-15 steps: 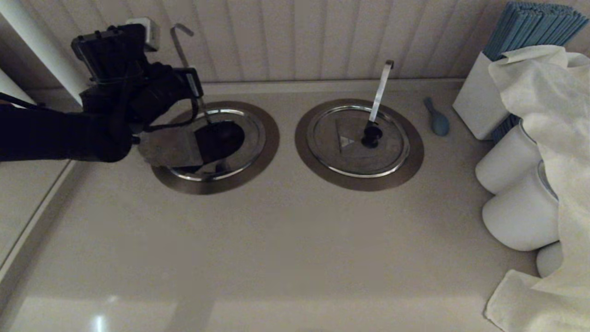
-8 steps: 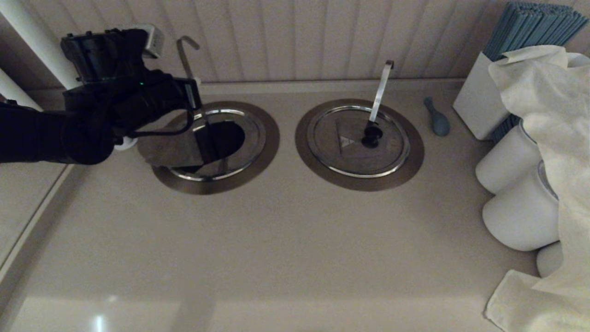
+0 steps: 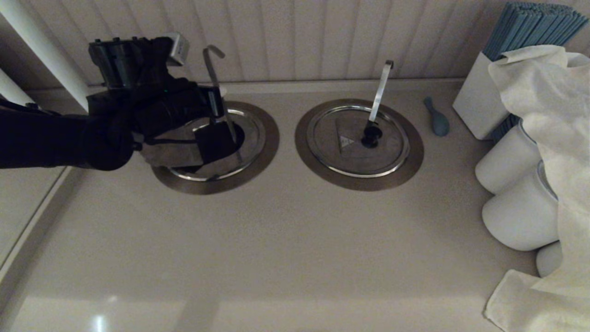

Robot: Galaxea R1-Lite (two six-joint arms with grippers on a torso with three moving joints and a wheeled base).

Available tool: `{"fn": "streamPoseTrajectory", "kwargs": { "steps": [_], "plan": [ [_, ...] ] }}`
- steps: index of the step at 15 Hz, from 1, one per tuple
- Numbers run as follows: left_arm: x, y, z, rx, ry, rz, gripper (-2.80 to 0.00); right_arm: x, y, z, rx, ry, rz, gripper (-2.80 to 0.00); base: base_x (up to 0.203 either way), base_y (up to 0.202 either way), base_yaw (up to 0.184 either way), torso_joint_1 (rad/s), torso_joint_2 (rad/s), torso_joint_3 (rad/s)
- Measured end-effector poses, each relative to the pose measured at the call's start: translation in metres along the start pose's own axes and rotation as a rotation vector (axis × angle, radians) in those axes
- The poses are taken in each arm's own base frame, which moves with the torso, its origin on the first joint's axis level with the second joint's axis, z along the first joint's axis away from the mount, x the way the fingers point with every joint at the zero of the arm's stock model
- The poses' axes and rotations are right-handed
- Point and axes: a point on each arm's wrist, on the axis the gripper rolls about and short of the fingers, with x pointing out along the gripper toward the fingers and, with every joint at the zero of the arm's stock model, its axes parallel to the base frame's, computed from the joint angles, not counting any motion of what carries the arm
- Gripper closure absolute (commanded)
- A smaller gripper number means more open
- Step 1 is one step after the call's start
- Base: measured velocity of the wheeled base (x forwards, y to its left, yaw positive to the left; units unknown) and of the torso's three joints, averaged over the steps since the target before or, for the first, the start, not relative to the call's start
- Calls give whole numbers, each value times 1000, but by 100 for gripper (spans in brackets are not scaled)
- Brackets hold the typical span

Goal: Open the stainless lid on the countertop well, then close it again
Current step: Stir with a spoon

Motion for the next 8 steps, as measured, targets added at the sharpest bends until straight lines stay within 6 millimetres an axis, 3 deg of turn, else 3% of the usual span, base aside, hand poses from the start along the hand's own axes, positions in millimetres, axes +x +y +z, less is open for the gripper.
{"fn": "streamPoseTrajectory", "kwargs": {
  "steps": [3, 8],
  "plan": [
    [7, -4, -3, -6, -3, 3, 0, 0, 0, 0, 0, 0, 0, 0, 0, 0, 0, 0, 0, 0],
    [11, 28, -4, 36, -11, 121, 0, 0, 0, 0, 1, 0, 0, 0, 0, 0, 0, 0, 0, 0]
  ]
}}
